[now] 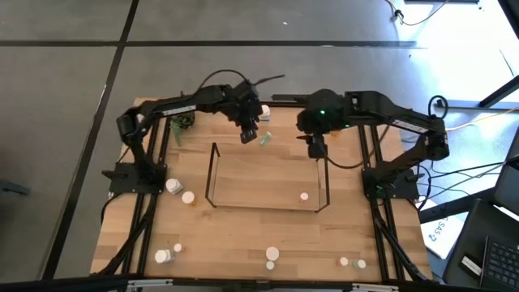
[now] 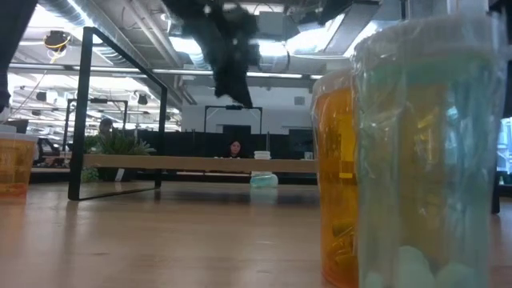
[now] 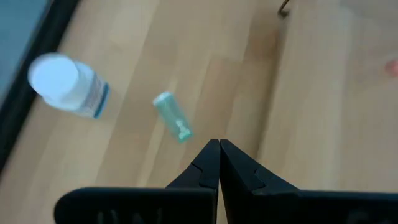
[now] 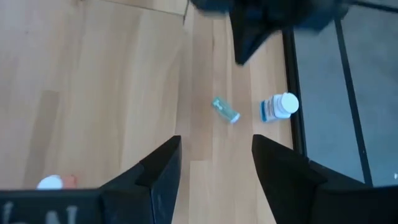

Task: Pick and place medicine bottles onto shelf by color
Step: Put the top light blue pill bottle on the shelf

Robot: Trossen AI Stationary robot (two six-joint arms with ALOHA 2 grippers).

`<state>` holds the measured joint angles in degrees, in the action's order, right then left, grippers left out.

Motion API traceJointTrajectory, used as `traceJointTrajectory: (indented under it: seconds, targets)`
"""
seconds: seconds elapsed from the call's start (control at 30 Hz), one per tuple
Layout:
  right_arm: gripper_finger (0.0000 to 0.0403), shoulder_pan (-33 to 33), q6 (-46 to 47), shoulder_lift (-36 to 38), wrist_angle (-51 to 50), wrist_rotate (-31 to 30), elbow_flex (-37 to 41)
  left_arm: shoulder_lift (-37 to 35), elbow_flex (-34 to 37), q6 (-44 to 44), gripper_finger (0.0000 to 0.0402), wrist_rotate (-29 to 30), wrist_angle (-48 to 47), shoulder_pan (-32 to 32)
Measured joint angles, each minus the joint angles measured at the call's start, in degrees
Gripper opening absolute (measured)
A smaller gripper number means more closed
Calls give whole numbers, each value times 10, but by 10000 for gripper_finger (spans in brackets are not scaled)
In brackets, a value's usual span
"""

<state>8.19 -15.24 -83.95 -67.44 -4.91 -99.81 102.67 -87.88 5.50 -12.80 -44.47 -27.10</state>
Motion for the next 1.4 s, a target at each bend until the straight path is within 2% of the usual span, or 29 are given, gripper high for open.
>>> traceJointTrajectory:
  seconds: [0.3,0.73,0.93,1.4]
  targets:
    - [198,-11,-6,12,-5,0,0,69,0,11,0,2,9,-1]
    - [198,-11,-16,12,-10,0,0,77,0,-22,0,8,44,10]
    - [198,-11,-16,12,-10,0,0,77,0,-38,0,90,45,36]
    - [198,-10,-15,12,-10,0,0,76,0,-39,0,109,47,59]
